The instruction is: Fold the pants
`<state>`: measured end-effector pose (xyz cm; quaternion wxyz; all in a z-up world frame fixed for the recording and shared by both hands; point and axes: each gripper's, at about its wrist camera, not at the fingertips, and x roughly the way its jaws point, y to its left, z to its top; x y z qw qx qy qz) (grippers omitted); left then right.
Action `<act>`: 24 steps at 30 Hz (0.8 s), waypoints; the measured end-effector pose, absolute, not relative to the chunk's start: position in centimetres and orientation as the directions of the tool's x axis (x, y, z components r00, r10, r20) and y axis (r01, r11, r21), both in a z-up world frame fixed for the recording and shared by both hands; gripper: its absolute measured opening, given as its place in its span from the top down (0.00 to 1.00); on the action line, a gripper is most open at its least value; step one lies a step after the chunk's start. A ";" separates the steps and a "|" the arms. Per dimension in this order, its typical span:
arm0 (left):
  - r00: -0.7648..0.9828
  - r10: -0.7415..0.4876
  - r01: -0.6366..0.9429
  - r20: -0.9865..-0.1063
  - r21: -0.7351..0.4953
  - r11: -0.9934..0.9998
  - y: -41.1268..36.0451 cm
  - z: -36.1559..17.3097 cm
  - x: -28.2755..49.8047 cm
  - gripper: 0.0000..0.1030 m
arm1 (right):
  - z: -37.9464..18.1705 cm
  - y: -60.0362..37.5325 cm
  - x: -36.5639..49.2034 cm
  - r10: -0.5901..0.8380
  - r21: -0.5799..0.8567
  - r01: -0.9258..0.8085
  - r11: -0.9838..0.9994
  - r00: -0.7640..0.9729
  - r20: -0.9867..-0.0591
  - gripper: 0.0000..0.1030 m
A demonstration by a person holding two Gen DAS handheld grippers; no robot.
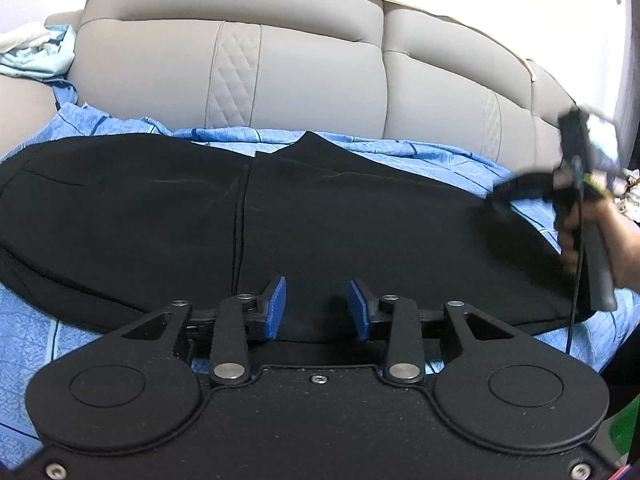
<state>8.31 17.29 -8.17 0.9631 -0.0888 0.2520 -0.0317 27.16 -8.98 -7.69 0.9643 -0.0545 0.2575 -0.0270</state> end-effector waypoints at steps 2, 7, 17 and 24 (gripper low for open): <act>0.868 -0.109 0.018 -0.484 -0.190 0.982 17.3 -8.2 8.5 0.67 | -8.7 -10.5 27.9 -0.063 -0.109 0.011 0.994 0.870 -0.489 0.51; 0.869 -0.111 0.019 -0.482 -0.190 0.982 17.3 -7.6 8.3 0.53 | -7.8 -11.1 27.6 -0.006 -0.003 0.005 1.000 0.870 -0.493 0.50; 0.929 0.124 -0.227 -0.348 -0.271 0.935 23.7 -4.1 5.7 0.06 | -7.9 -1.2 19.7 0.272 -0.095 -0.324 0.941 0.894 -0.355 0.11; 0.839 0.241 -0.500 -0.488 -0.515 0.697 32.8 -6.3 5.7 0.07 | -9.9 8.3 15.3 0.381 -0.289 -0.465 0.837 0.873 -0.303 0.00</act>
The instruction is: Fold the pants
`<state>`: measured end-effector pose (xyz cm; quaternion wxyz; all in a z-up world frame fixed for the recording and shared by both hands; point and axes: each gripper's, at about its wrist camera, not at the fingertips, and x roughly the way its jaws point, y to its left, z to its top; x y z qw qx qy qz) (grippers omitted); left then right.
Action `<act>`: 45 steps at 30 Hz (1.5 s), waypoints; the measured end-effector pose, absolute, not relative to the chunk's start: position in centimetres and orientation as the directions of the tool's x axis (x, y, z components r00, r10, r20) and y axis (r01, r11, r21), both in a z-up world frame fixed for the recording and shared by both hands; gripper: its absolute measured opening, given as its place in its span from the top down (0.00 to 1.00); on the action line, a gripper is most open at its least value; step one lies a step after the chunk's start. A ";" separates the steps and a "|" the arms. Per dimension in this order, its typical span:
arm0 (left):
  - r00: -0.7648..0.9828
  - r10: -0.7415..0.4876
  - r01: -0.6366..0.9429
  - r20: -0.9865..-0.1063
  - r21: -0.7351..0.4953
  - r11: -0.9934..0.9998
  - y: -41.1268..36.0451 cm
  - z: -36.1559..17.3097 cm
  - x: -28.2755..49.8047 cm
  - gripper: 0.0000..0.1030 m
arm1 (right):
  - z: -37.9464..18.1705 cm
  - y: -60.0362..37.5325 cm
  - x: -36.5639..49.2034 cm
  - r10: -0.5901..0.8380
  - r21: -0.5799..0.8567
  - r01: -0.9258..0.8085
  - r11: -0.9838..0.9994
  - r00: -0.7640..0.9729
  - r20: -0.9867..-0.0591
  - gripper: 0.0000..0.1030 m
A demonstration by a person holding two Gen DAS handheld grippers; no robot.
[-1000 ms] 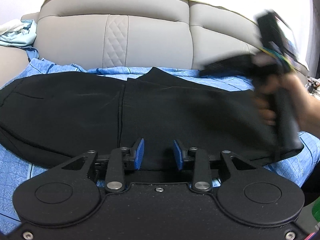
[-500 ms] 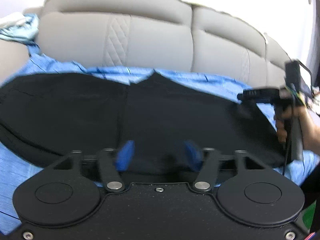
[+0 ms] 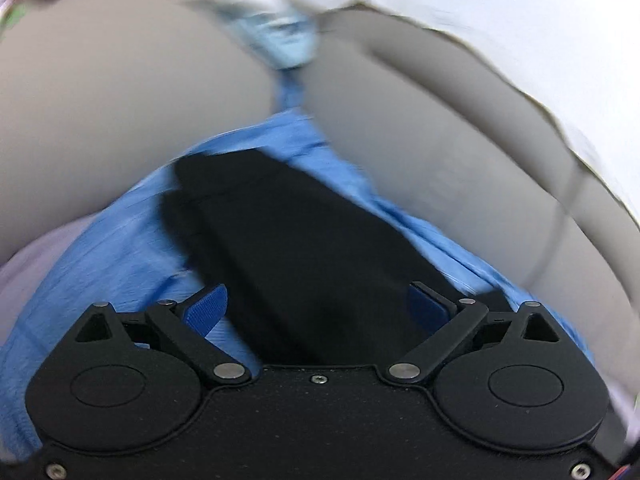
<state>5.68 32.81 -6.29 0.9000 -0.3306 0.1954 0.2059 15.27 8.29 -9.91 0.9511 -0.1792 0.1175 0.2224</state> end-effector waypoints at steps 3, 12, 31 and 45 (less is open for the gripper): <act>0.808 0.289 -0.560 -0.513 -0.516 0.649 34.8 -7.2 5.9 0.07 | -10.9 10.5 14.7 0.379 -0.329 -0.485 0.810 0.862 -0.336 0.00; 0.791 0.334 -0.602 -0.512 -0.560 0.569 38.9 -8.4 8.8 0.14 | -10.7 9.5 16.3 0.393 -0.152 -0.486 0.861 0.823 -0.410 0.00; 0.752 0.443 -0.659 -0.489 -0.564 0.497 40.2 -9.4 10.7 0.22 | -11.2 8.6 16.8 0.392 -0.115 -0.475 0.872 0.821 -0.416 0.00; 0.852 0.440 -0.522 -0.282 -0.502 0.689 36.3 -4.2 9.3 0.88 | -7.6 3.4 15.9 0.470 0.002 -0.512 0.859 0.788 -0.398 0.03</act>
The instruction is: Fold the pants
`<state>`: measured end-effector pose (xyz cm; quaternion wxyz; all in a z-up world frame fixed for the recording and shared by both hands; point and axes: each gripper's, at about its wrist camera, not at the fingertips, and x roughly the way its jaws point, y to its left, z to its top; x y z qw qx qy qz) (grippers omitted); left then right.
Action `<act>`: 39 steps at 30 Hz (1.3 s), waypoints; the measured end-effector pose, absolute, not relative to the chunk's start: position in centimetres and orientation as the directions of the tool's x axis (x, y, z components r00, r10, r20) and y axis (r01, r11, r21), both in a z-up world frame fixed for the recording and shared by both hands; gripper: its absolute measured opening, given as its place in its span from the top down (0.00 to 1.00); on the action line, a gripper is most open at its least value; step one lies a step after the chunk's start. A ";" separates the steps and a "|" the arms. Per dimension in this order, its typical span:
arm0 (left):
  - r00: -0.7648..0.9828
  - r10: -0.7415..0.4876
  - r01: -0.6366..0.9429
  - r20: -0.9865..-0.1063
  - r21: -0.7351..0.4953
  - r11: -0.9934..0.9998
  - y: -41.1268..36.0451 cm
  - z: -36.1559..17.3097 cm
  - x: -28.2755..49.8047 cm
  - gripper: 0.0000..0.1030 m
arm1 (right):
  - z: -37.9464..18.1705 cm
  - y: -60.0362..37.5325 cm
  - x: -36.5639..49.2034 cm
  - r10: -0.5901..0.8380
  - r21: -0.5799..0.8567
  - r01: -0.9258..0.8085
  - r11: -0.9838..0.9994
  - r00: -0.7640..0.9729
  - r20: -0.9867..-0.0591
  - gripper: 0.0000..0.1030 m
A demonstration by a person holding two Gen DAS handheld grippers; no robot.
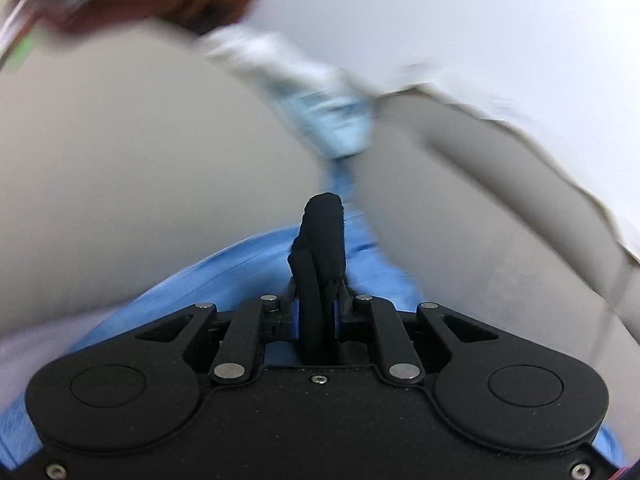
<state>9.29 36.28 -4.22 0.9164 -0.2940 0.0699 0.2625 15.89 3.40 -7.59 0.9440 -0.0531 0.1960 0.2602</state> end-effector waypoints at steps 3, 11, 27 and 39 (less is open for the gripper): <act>0.932 0.312 -0.362 -0.184 -0.441 0.821 31.7 -0.3 9.8 0.88 | -5.4 -1.3 15.7 0.418 0.018 -0.440 0.898 0.837 -0.352 0.03; 0.905 -0.346 0.278 -0.247 -0.270 0.922 11.3 3.6 14.8 0.83 | -3.1 -14.6 15.1 0.232 0.185 -0.182 0.966 0.924 -0.303 0.03; 0.885 -0.205 0.143 -0.418 -0.174 0.974 10.9 -1.3 9.0 0.54 | -9.8 -16.1 10.6 0.323 0.371 -0.185 0.910 0.878 -0.354 0.05; 0.839 -0.043 -0.027 -0.543 -0.120 0.992 12.5 -6.2 9.7 0.73 | -9.5 -9.5 13.7 0.305 0.241 -0.207 0.948 0.804 -0.510 0.48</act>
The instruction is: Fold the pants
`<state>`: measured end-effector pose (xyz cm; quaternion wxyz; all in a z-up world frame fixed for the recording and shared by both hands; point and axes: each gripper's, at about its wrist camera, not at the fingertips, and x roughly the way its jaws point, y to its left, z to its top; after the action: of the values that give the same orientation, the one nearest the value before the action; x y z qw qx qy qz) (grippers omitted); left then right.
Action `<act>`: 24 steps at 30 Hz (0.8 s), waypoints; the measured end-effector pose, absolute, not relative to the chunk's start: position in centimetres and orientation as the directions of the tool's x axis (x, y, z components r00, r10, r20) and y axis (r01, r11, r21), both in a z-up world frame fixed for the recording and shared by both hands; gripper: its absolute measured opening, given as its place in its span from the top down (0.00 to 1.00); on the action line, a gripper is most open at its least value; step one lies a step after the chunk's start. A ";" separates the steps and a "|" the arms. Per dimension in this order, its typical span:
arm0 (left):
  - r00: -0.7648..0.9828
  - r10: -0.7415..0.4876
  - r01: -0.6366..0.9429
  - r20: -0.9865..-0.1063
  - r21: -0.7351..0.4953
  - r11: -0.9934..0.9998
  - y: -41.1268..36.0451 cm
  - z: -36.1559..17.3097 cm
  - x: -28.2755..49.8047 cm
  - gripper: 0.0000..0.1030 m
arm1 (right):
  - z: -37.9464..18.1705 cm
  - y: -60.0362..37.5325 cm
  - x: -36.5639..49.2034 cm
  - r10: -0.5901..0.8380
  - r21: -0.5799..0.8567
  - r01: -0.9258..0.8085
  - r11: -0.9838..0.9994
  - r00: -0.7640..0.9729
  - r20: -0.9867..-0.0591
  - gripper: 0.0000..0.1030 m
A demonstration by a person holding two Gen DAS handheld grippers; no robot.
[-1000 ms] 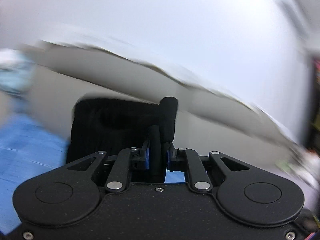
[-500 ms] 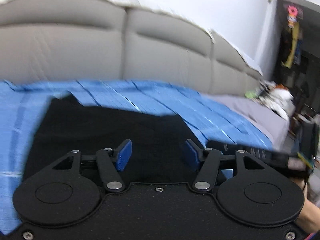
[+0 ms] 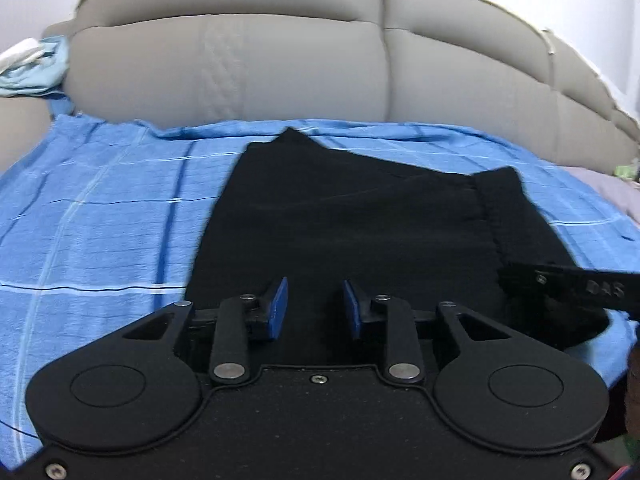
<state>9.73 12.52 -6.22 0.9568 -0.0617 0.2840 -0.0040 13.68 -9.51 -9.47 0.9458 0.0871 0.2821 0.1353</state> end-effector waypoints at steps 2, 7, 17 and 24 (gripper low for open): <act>0.839 -0.086 0.014 -0.536 -0.138 0.990 11.7 -5.9 10.3 0.73 | -9.0 -10.1 13.3 0.292 0.231 -0.199 0.952 0.817 -0.498 0.68; 0.810 -0.165 0.078 -0.563 -0.175 0.981 10.4 -6.0 10.1 0.73 | -8.2 -11.2 11.6 0.159 0.123 -0.115 0.986 0.872 -0.463 0.82; 0.875 -0.123 0.072 -0.469 -0.124 0.990 12.5 -1.8 13.9 0.70 | -7.0 -13.6 12.6 0.142 0.087 -0.116 0.989 0.897 -0.419 0.25; 0.869 -0.127 0.044 -0.479 -0.181 0.982 13.9 -3.5 21.1 0.70 | -6.6 -14.2 21.2 0.251 0.070 -0.248 0.966 0.848 -0.467 0.16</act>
<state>21.08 13.89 -3.55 0.9631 -0.0825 0.2523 -0.0445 21.17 -14.16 -6.61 0.9612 0.0035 0.2432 0.1299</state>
